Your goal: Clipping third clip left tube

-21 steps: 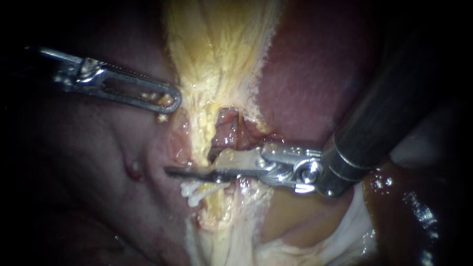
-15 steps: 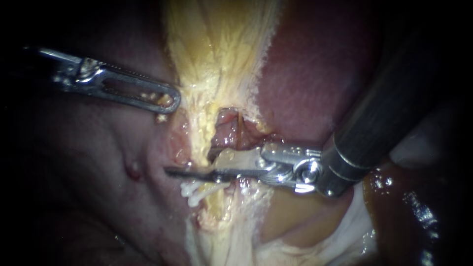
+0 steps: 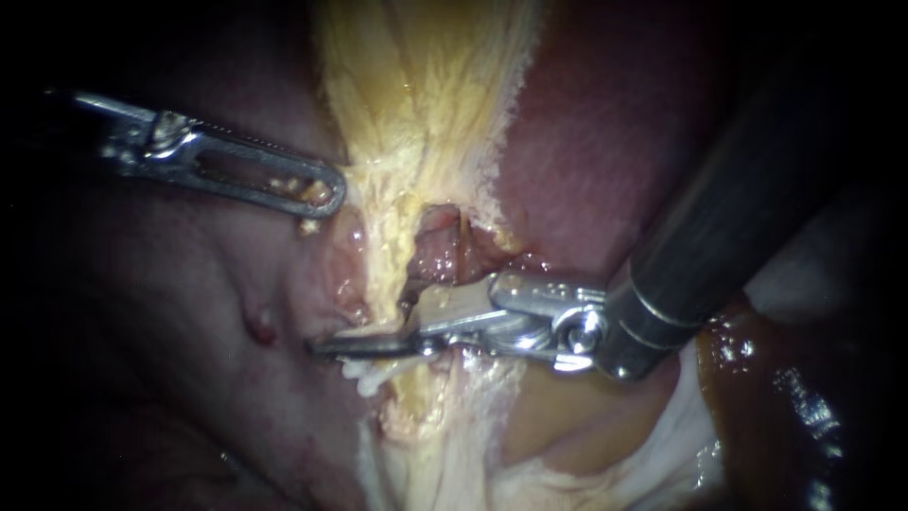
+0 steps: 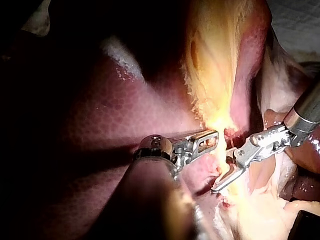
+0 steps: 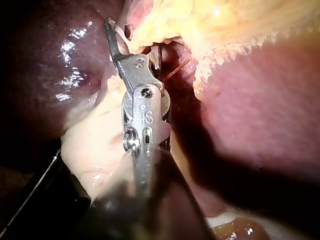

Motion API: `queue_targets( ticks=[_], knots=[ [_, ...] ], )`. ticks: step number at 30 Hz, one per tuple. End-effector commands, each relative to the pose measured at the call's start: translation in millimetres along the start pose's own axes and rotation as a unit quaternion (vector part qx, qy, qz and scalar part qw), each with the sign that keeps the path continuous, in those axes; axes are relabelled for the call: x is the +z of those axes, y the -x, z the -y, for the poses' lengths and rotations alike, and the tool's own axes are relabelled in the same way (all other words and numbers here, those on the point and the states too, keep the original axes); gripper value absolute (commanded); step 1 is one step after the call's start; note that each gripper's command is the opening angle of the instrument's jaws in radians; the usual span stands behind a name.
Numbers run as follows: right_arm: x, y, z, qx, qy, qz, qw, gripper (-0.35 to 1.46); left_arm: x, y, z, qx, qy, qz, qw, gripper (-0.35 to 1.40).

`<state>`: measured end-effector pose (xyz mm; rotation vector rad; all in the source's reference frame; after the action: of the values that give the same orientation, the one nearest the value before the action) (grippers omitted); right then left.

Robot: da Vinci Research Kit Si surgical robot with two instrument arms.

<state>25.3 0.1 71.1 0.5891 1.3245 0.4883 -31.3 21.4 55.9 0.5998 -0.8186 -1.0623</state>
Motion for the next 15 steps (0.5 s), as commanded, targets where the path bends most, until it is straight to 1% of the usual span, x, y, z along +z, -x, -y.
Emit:
queue_targets(
  ticks=[1, 9, 15],
  knots=[
    [-0.1, 0.0, 0.0, -0.003, -0.001, 0.001, 1.0000, 0.50, 0.0, 0.0, 0.0, 0.000, 0.000, 0.000, 1.0000, -0.35],
    [-0.3, 0.0, 0.1, -0.009, -0.005, 0.001, 0.9999, 0.50, 0.0, 0.0, 0.0, 0.000, 0.000, 0.000, 1.0000, -0.35],
    [-1.3, -0.3, 0.2, -0.016, -0.017, 0.001, 0.9997, 0.50, 0.0, 0.0, 0.0, 0.000, 0.000, 0.000, 1.0000, -0.35]
  ],
)
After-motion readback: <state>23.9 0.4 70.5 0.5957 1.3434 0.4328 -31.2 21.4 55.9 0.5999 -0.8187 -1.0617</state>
